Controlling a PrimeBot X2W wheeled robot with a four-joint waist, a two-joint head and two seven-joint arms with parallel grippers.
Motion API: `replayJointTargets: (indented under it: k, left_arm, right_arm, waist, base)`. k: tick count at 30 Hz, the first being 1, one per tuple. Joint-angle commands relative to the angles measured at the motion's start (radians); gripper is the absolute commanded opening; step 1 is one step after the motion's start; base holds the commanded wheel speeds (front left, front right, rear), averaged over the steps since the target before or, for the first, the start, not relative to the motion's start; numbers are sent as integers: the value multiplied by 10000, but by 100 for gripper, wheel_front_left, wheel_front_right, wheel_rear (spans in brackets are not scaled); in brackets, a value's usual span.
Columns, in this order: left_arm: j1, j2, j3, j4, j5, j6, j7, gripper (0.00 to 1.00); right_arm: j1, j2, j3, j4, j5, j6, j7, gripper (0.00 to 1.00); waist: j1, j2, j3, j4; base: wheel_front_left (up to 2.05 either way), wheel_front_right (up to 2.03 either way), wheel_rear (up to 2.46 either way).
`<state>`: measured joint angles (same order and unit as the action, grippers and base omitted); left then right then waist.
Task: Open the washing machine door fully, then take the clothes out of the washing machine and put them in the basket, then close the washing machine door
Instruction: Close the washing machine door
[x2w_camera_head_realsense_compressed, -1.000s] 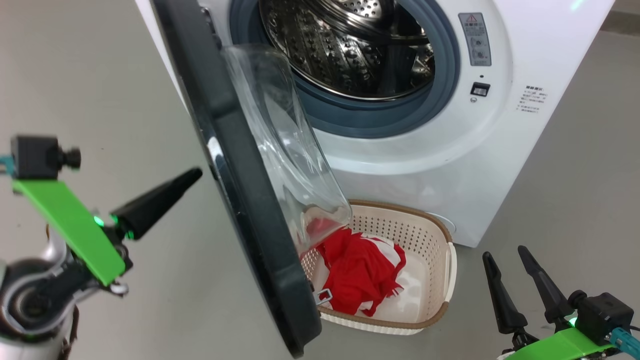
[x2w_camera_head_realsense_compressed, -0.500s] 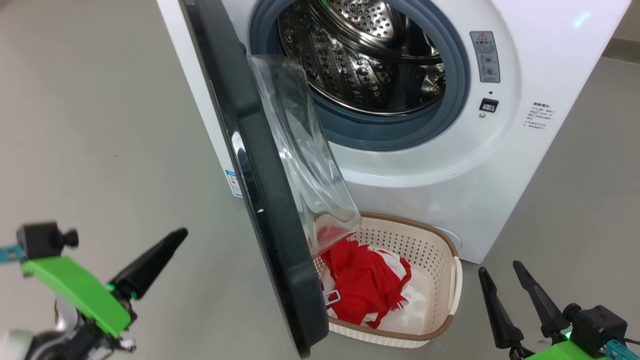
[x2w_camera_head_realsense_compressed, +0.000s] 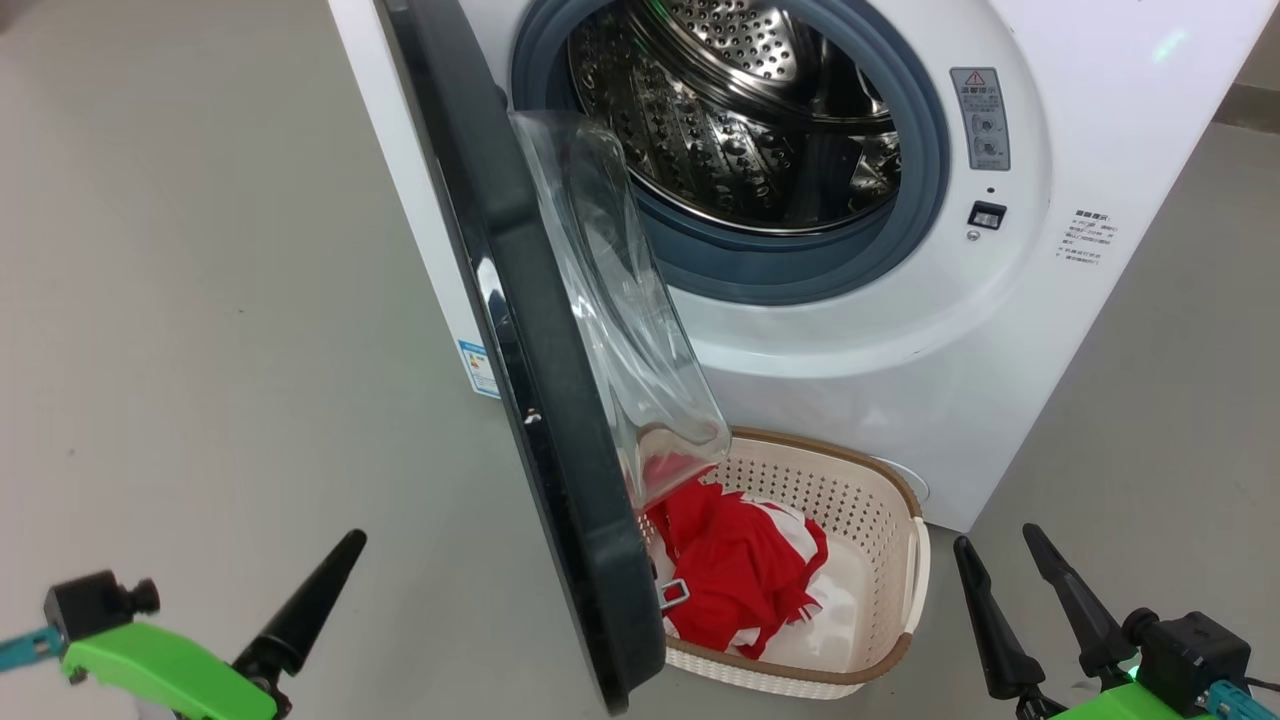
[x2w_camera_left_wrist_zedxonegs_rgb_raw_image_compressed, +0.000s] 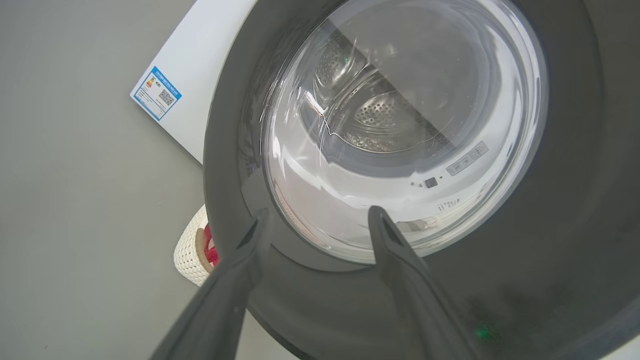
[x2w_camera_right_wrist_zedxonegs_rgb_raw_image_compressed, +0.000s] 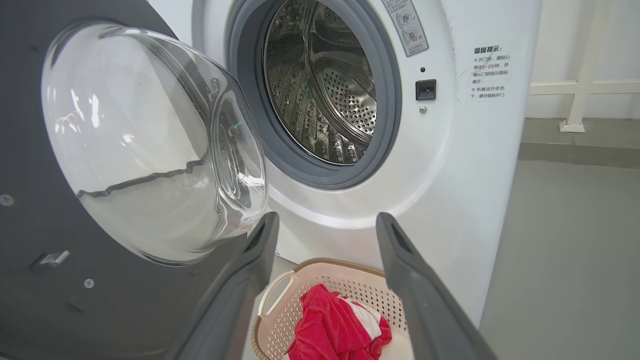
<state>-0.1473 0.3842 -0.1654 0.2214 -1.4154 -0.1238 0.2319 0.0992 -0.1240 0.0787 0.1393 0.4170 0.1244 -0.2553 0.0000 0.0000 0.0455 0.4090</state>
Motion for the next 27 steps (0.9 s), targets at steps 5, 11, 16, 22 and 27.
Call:
replayJointTargets:
  k: [5,11,16,22,27]
  left_arm:
    - [170,75,353,3,-256,-69,-744,100]
    - [492,79,-182,377,541,-69,-1948,100]
    - [531,16,-876,806,1137,-69,-3051,100]
    - [513,103,-1687,1310,1925,-69,-4458,100]
    - [428,44,-1968,1802,3044,-69,-4908,100]
  right_arm:
    - [-161,-147,266,-185,-25,63,-65,100]
    - [-188,-137,260,-169,-23,63,-65,100]
    - [-200,-125,238,-164,-30,63,-65,100]
    - [-185,-143,216,-175,-22,63,-65,100]
    - [-149,-178,155,-196,-12,63,-65,100]
  waist:
    - [0,0,-2,-42]
    - [0,0,18,-91]
    - [0,0,8,-118]
    - [0,0,-29,-150]
    - [0,0,-74,-156]
  base:
    - [0,0,0]
    - [0,0,0]
    - [0,0,0]
    - [0,0,0]
    - [0,0,0]
